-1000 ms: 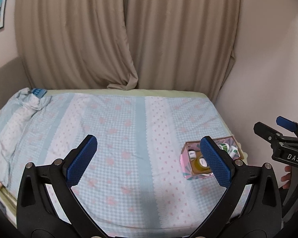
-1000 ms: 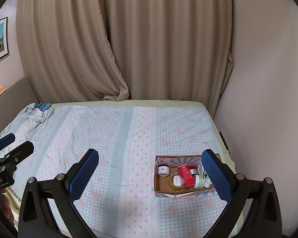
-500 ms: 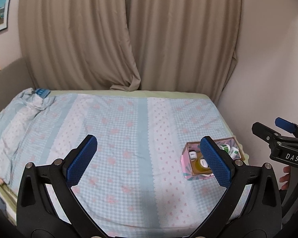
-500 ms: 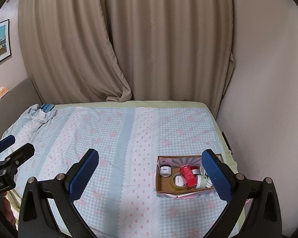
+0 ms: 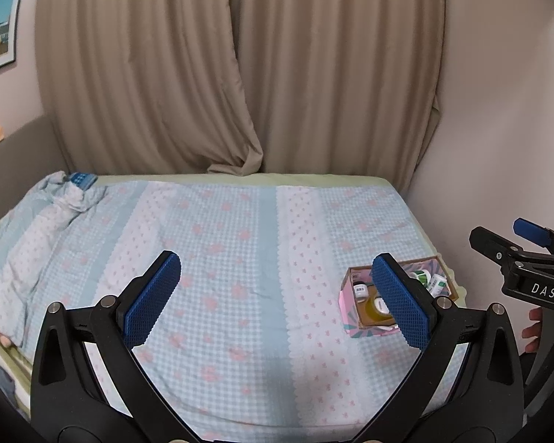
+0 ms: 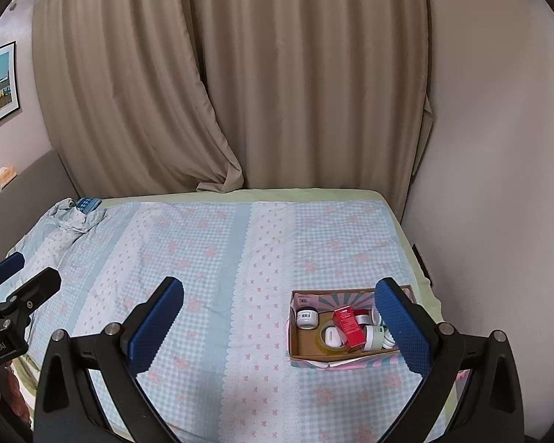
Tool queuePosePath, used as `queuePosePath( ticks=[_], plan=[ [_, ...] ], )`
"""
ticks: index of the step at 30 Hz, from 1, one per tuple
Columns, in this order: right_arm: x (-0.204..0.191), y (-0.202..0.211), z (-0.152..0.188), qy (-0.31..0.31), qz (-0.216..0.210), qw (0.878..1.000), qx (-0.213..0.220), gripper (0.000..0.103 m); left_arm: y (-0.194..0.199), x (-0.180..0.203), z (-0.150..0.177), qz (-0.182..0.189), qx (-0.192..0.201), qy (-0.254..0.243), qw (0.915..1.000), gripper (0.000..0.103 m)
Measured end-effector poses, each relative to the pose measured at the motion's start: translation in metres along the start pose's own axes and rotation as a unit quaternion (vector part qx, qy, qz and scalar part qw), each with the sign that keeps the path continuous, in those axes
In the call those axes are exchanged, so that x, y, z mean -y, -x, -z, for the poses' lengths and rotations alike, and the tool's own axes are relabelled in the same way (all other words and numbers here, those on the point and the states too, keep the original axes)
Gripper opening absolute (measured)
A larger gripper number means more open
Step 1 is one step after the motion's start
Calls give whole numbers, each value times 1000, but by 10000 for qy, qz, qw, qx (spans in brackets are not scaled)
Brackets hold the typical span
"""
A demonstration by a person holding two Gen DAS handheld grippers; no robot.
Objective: Organize rigid objects
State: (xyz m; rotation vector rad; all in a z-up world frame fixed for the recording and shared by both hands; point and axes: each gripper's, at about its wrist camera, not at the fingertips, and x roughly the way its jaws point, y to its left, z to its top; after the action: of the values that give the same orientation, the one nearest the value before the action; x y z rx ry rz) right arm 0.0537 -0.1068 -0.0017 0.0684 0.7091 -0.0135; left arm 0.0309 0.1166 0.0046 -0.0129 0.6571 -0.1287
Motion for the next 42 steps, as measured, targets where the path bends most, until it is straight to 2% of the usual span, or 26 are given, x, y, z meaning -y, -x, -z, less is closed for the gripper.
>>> queuePosePath(
  ticks=[33, 39, 42],
  plan=[
    [5, 3, -2, -72, 107, 9999, 59, 103, 1, 4, -4, -64, 43, -94, 9999, 103],
    [4, 4, -2, -59, 116, 9999, 82, 103, 1, 8, -2, -324, 92, -168, 9993, 103],
    [4, 3, -3, -59, 133, 9999, 82, 103, 2, 8, -3, -338, 188, -124, 9992, 103]
  ],
)
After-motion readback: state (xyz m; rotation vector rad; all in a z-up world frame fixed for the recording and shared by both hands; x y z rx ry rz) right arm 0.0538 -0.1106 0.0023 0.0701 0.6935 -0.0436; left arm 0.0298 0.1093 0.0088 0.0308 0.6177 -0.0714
